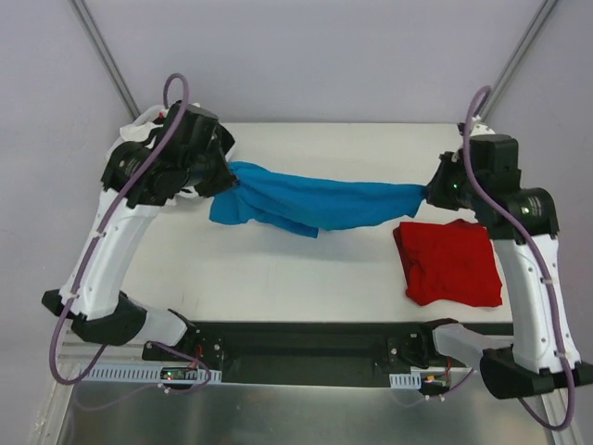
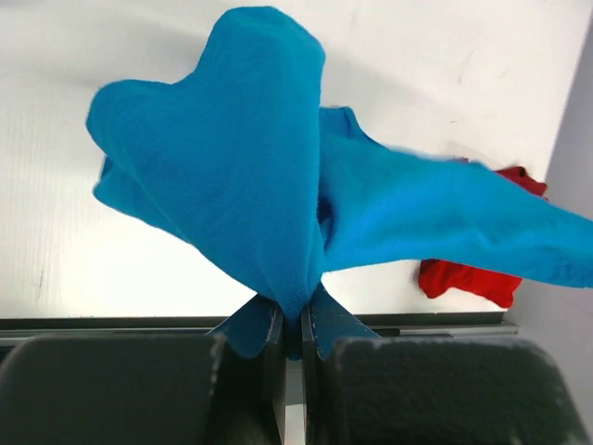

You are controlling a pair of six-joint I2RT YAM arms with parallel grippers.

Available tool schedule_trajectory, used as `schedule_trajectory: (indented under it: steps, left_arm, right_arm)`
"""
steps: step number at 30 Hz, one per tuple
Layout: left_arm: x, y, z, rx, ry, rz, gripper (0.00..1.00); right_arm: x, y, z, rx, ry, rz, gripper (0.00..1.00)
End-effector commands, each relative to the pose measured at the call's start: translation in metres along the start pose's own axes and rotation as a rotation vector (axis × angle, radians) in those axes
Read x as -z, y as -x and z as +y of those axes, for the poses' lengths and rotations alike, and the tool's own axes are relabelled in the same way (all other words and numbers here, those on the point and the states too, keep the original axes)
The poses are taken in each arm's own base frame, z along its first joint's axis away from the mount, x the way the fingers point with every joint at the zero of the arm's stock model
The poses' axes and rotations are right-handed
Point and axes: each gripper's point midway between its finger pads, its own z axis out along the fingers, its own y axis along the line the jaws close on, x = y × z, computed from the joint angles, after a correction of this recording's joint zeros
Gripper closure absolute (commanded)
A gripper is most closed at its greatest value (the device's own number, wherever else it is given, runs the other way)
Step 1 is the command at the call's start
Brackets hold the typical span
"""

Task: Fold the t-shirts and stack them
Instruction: Flatten the tshirt out

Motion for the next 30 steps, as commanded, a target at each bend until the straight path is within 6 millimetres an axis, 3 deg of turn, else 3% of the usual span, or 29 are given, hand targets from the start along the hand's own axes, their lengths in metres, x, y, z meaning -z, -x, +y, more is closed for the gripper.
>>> schedule_trajectory:
  steps: [1, 4, 7, 11, 13, 15, 16, 18, 20, 30]
  left_arm:
    - [0.051, -0.001, 0.028, -0.037, -0.029, -0.092, 1.00]
    - [0.079, -0.004, 0.047, -0.031, -0.088, -0.187, 1.00]
    - [0.094, -0.011, 0.060, -0.003, -0.118, -0.223, 1.00]
    - [0.093, -0.064, 0.083, 0.005, -0.159, -0.078, 1.00]
    - [0.096, -0.086, 0.098, 0.024, -0.157, -0.030, 1.00]
    - [0.105, -0.099, 0.116, 0.031, -0.126, -0.003, 1.00]
    - [0.119, -0.098, 0.121, 0.031, -0.143, -0.031, 1.00]
    - [0.133, -0.101, 0.134, -0.021, -0.125, -0.036, 1.00]
    - [0.147, -0.099, 0.132, -0.044, -0.180, -0.069, 1.00]
    - [0.162, -0.096, 0.120, -0.100, -0.294, -0.112, 1.00]
  right_arm:
    - [0.046, -0.001, -0.023, -0.023, -0.086, -0.122, 0.99]
    - [0.070, -0.007, -0.033, -0.031, -0.096, -0.217, 0.99]
    - [0.086, -0.019, -0.035, -0.044, -0.071, -0.257, 0.99]
    - [0.079, -0.060, -0.021, -0.030, 0.026, -0.088, 0.99]
    - [0.088, -0.077, -0.019, -0.035, 0.060, -0.050, 0.99]
    - [0.102, -0.082, -0.026, -0.034, 0.040, -0.076, 0.99]
    - [0.110, -0.092, -0.030, -0.030, 0.030, -0.061, 0.99]
    - [0.122, -0.091, -0.043, -0.019, -0.035, -0.090, 0.99]
    - [0.131, -0.095, -0.049, -0.021, -0.054, -0.101, 0.99]
    - [0.164, -0.087, -0.061, -0.113, -0.089, -0.257, 0.99]
